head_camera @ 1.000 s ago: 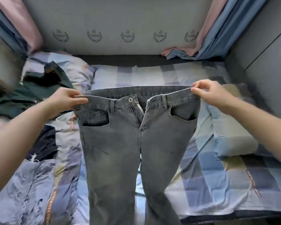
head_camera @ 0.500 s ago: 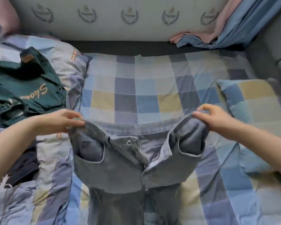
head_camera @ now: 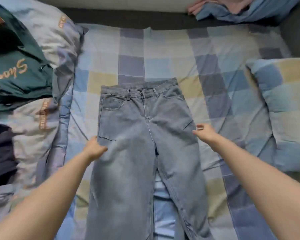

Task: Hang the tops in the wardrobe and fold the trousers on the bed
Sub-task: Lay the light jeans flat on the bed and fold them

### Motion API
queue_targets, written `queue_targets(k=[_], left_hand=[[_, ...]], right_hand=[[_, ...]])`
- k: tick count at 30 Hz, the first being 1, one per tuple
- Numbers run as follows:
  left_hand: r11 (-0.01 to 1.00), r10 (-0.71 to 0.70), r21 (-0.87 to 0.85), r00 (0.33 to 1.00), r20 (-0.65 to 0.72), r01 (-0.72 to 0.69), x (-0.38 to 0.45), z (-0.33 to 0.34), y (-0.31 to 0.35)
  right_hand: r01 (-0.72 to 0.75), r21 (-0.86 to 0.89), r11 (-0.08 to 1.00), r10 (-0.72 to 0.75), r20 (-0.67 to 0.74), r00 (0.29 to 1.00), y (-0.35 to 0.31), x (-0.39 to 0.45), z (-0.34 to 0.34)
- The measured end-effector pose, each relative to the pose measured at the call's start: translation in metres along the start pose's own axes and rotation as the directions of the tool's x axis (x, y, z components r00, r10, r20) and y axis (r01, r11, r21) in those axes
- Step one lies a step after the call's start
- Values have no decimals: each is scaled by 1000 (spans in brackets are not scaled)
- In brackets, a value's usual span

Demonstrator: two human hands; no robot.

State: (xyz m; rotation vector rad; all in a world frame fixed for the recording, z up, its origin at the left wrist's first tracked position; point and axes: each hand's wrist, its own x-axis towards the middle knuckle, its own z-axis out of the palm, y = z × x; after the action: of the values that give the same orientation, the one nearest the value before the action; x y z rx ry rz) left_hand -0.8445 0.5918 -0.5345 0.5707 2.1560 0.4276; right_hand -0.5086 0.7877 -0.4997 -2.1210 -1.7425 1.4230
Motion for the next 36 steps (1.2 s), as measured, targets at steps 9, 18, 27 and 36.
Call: queue_targets(k=[9, 18, 27, 36], left_hand=[[955, -229, 155, 960, -163, 254, -61, 93, -164], [988, 147, 34, 989, 4, -147, -178, 214, -153], [664, -177, -591, 864, 471, 458, -237, 331, -91], [148, 102, -727, 721, 686, 671, -242, 316, -88]], right_hand=[[-352, -58, 934, 354, 39, 934, 210, -35, 53], [-193, -15, 981, 191, 230, 954, 291, -149, 83], [-80, 280, 957, -51, 431, 901, 282, -220, 67], [-279, 328, 903, 170, 323, 931, 303, -145, 6]])
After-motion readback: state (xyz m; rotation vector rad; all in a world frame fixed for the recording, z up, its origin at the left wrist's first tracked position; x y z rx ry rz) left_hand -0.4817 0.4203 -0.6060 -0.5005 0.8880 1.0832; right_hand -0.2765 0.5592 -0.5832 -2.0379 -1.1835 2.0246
